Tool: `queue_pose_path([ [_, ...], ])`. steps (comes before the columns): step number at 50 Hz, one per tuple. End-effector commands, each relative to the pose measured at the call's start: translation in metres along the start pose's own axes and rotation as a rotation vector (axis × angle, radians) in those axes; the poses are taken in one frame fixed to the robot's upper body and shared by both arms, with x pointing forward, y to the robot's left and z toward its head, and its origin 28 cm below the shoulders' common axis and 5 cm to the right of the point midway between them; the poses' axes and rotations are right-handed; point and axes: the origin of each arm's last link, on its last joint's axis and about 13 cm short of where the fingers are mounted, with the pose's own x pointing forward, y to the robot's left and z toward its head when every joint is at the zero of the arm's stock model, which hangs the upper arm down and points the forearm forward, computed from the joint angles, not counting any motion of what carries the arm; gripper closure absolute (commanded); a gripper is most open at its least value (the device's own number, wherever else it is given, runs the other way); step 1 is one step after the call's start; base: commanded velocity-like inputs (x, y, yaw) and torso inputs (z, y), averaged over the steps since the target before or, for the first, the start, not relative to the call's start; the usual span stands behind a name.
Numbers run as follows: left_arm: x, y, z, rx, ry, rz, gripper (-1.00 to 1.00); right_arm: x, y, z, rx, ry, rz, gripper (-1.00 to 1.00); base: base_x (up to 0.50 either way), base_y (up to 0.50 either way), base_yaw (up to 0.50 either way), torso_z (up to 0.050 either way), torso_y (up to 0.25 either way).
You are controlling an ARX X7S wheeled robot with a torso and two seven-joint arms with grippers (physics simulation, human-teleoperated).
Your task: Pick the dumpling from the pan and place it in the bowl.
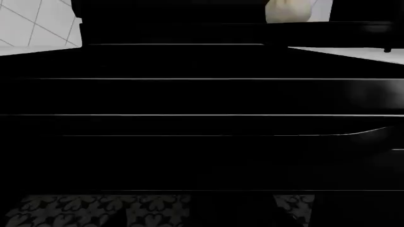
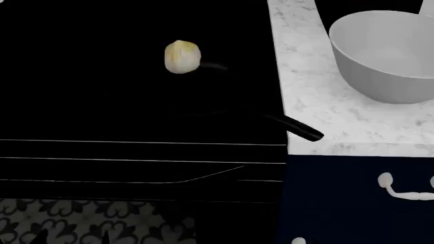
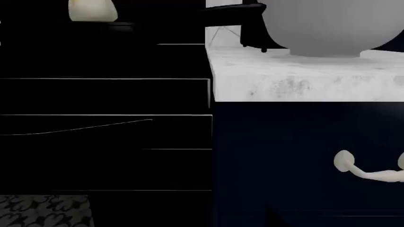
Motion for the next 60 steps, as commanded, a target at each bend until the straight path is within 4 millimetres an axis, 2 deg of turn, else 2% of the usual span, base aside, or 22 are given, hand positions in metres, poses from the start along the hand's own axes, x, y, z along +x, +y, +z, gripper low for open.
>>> queue_pose_path([
  [1,0.000,0.002,0.000,0.000,0.000,0.011,-1.00,0.000,-0.002,0.000,0.000,0.000,0.000,-1.00,0.00,0.00,0.00,0.000,0.000],
  [7,0.003,-0.002,-0.002,-0.004,0.031,-0.015,-1.00,0.001,-0.002,-0.004,-0.078,-0.007,-0.046,-1.00,0.00,0.00,0.00,0.000,0.000],
  [17,0.005,-0.001,-0.004,0.005,0.033,-0.013,-1.00,0.005,-0.001,-0.005,-0.083,0.020,-0.024,-1.00,0.00,0.00,0.00,0.000,0.000],
  [25,0.004,0.001,0.004,0.018,0.003,-0.011,-1.00,0.004,-0.006,0.004,-0.116,-0.001,-0.055,-1.00,0.00,0.00,0.00,0.000,0.000],
  [29,0.005,0.005,0.021,0.042,-0.047,0.001,-1.00,0.004,-0.008,0.023,-0.137,-0.047,-0.061,-1.00,0.00,0.00,0.00,0.000,0.000],
  [30,0.006,0.006,0.033,0.055,-0.075,0.004,-1.00,0.005,-0.010,0.032,-0.145,-0.073,-0.063,-1.00,0.00,0.00,0.00,0.000,0.000],
  [31,0.008,0.007,0.042,0.070,-0.104,0.004,-1.00,0.005,-0.011,0.042,-0.150,-0.102,-0.061,-1.00,0.00,0.00,0.00,0.000,0.000],
  [32,0.009,0.011,0.049,0.090,-0.166,0.000,-1.00,0.004,-0.015,0.071,-0.202,-0.177,-0.070,-1.00,0.00,0.00,0.00,0.000,0.000],
  [33,0.009,0.012,0.056,0.096,-0.187,0.003,-1.00,0.002,-0.016,0.087,-0.210,-0.225,-0.076,-1.00,0.00,0.00,0.00,0.000,0.000],
  [35,0.009,0.013,0.067,0.110,-0.212,-0.006,-1.00,0.000,-0.018,0.102,-0.216,-0.261,-0.079,-1.00,0.00,0.00,0.00,0.000,0.000],
  [36,0.015,0.025,0.106,0.111,-0.285,-0.016,-1.00,0.008,-0.016,0.151,-0.137,-0.392,0.066,-1.00,0.00,0.00,0.00,0.000,0.000],
  [37,0.004,0.020,0.125,0.115,-0.287,-0.029,-1.00,0.001,-0.013,0.188,-0.139,-0.501,0.069,-1.00,0.00,0.00,0.00,0.000,0.000],
  [38,-0.005,0.016,0.142,0.109,-0.386,-0.046,-1.00,-0.004,-0.012,0.184,-0.138,-0.399,0.066,-1.00,0.00,0.00,0.00,0.000,0.000],
  [54,-0.005,0.016,0.145,0.143,-0.396,-0.042,-1.00,0.002,-0.013,0.187,-0.152,-0.398,0.075,-1.00,0.00,0.00,0.00,0.000,0.000],
  [60,-0.008,0.016,0.154,0.162,-0.417,-0.042,-1.00,0.001,-0.013,0.193,-0.153,-0.405,0.077,-1.00,0.00,0.00,0.00,0.000,0.000],
])
